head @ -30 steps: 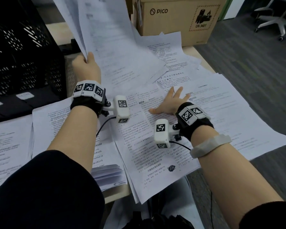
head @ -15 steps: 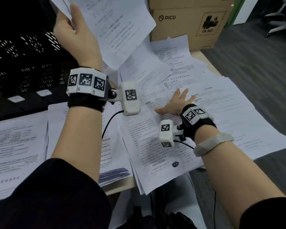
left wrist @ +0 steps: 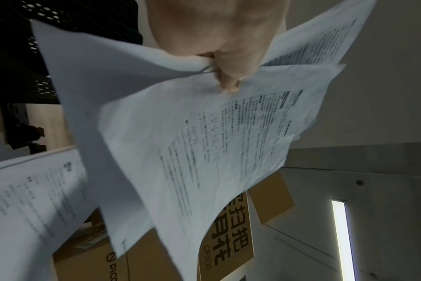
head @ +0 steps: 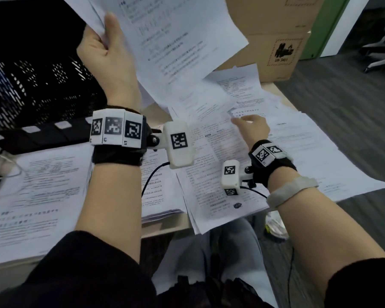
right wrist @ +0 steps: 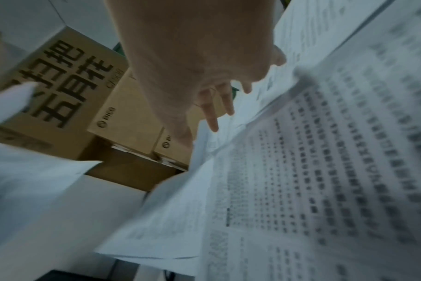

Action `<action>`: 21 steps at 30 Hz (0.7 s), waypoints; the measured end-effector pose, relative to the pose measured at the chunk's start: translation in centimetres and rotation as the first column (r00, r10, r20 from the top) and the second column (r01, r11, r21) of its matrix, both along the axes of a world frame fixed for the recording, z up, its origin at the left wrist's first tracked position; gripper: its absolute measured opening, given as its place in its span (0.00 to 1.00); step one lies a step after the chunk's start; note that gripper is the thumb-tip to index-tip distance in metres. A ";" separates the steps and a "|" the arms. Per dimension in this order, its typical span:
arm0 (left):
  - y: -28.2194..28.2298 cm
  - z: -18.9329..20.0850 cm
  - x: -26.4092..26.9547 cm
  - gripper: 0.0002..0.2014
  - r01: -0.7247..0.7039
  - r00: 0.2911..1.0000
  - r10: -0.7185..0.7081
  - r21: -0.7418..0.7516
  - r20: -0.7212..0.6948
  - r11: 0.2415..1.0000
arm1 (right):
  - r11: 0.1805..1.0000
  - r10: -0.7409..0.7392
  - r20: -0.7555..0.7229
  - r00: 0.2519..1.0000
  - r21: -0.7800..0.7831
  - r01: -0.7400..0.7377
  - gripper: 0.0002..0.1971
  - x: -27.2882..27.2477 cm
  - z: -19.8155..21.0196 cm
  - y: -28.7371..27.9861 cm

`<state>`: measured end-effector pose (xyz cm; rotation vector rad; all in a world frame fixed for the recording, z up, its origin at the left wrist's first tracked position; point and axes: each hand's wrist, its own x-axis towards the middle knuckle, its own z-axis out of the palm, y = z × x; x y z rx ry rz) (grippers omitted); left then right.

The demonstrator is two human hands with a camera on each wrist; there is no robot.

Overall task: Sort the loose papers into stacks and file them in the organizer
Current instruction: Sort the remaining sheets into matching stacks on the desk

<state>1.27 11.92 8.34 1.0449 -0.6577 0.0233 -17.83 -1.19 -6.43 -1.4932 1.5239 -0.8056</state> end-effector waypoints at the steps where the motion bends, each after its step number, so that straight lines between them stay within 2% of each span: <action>1: 0.3 -0.1 -0.1 0.14 0.028 0.999 -0.027 0.031 -0.023 0.999 | 0.999 -0.031 0.128 0.991 -0.037 0.036 0.22 0.0 1.0 0.6; 3: 1.1 -0.6 -0.7 0.05 0.070 0.995 -0.067 0.042 -0.068 0.997 | 0.999 -0.013 0.400 0.917 -0.026 0.026 0.19 -0.3 3.3 2.1; 6: 2.6 -1.6 -1.2 0.08 0.125 0.987 -0.115 0.098 -0.111 0.987 | 0.995 0.035 0.732 0.680 0.042 -0.096 0.23 -1.5 5.9 4.7; 7: 3.1 -2.1 -1.4 0.07 0.141 0.985 -0.126 0.133 -0.120 0.981 | 0.988 0.059 0.790 0.610 0.043 -0.151 0.26 -2.0 6.4 5.6; 9: 4.1 -3.0 -2.0 0.07 0.186 0.975 -0.161 0.162 -0.156 0.969 | 0.971 0.120 0.828 0.548 0.018 -0.239 0.29 -2.7 6.2 7.3; 11: 5.0 -3.9 -2.6 0.10 0.203 0.969 -0.169 0.185 -0.182 0.962 | 0.968 0.139 0.812 0.568 0.009 -0.250 0.21 -3.1 5.6 9.0; 13: 6.0 -4.7 -3.4 0.08 0.231 0.963 -0.196 0.191 -0.186 0.954 | 0.975 0.146 0.773 0.618 -0.007 -0.221 0.12 -3.6 4.9 10.3; 15: 6.8 -5.6 -4.1 0.06 0.275 0.949 -0.233 0.197 -0.211 0.941 | 0.984 0.145 0.733 0.665 -0.036 -0.174 0.12 -4.3 3.8 11.0; 17: 7.4 -6.6 -4.4 0.07 0.318 0.931 -0.266 0.199 -0.249 0.927 | 0.991 0.129 0.691 0.711 -0.065 -0.117 0.08 -5.0 3.1 11.7; 19: 8.0 -7.4 -4.8 0.09 0.339 0.925 -0.280 0.230 -0.256 0.912 | 0.998 0.061 0.684 0.727 -0.061 -0.026 0.04 -5.6 2.6 12.0; 21: 8.4 -8.1 -5.2 0.08 0.318 0.935 -0.253 0.268 -0.250 0.910 | 0.993 -0.050 0.695 0.717 -0.042 0.110 0.10 -6.1 2.1 12.0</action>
